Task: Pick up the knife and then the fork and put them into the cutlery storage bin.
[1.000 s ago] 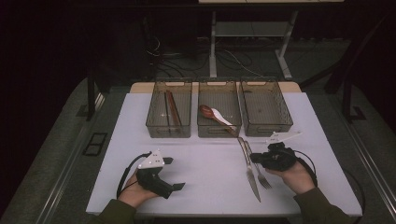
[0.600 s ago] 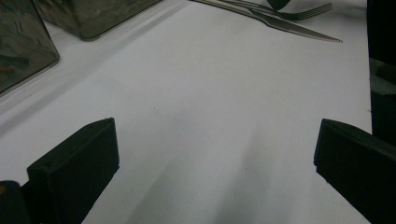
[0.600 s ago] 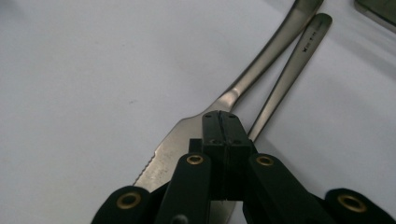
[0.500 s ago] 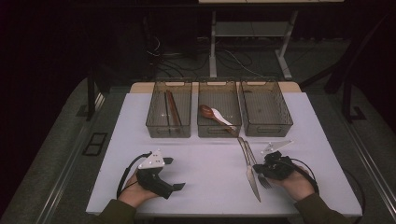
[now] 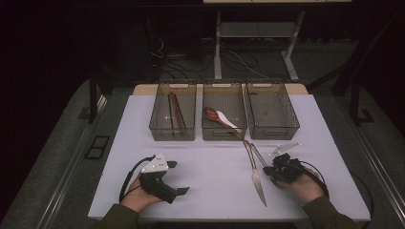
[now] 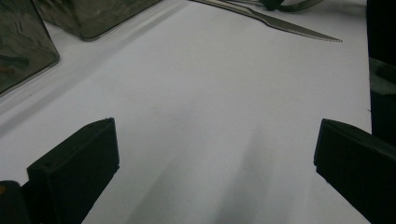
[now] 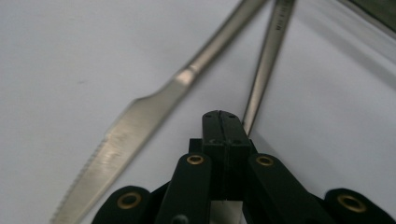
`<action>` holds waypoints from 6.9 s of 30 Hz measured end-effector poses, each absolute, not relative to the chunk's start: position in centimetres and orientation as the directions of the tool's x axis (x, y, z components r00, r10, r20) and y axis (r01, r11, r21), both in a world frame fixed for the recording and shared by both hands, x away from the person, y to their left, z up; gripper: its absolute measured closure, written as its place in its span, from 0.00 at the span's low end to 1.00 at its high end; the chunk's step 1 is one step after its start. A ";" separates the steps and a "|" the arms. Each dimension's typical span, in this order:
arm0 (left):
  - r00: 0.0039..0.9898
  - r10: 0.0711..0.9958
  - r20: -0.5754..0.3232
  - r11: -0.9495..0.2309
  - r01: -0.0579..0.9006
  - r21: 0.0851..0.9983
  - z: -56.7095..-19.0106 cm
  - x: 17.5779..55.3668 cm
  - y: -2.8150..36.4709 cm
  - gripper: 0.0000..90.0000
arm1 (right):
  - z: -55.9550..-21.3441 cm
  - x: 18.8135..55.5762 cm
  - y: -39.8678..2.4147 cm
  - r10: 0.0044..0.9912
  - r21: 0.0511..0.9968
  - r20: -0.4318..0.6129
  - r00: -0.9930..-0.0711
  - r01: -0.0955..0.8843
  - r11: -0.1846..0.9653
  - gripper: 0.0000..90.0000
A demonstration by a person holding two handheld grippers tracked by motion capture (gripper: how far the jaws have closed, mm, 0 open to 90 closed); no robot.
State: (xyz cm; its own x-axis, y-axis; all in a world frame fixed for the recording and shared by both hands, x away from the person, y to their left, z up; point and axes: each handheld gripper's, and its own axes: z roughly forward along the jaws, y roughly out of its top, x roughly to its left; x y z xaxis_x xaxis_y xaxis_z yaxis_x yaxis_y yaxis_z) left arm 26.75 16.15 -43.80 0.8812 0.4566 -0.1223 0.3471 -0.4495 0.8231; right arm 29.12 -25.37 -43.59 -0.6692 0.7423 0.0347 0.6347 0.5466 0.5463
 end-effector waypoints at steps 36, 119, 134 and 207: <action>0.880 0.458 -0.127 -0.452 0.354 0.819 -44.0 26.9 16.2 0.00 | -41.2 35.5 -26.0 0.708 0.255 0.041 -0.705 0.692 0.675 0.81; 0.880 0.459 -0.121 -0.453 0.349 0.820 -43.9 26.9 16.2 0.00 | -38.2 33.1 -31.7 0.764 0.717 0.134 -0.631 0.594 0.365 0.94; 0.878 0.462 -0.122 -0.452 0.352 0.820 -43.9 26.9 16.2 0.00 | -37.7 33.5 -33.3 0.819 0.814 0.126 -0.560 0.530 0.237 0.95; 0.880 0.457 -0.132 -0.446 0.355 0.821 -44.0 27.0 16.2 0.00 | -38.0 43.1 -32.5 0.914 0.801 0.106 -0.392 0.578 0.155 0.54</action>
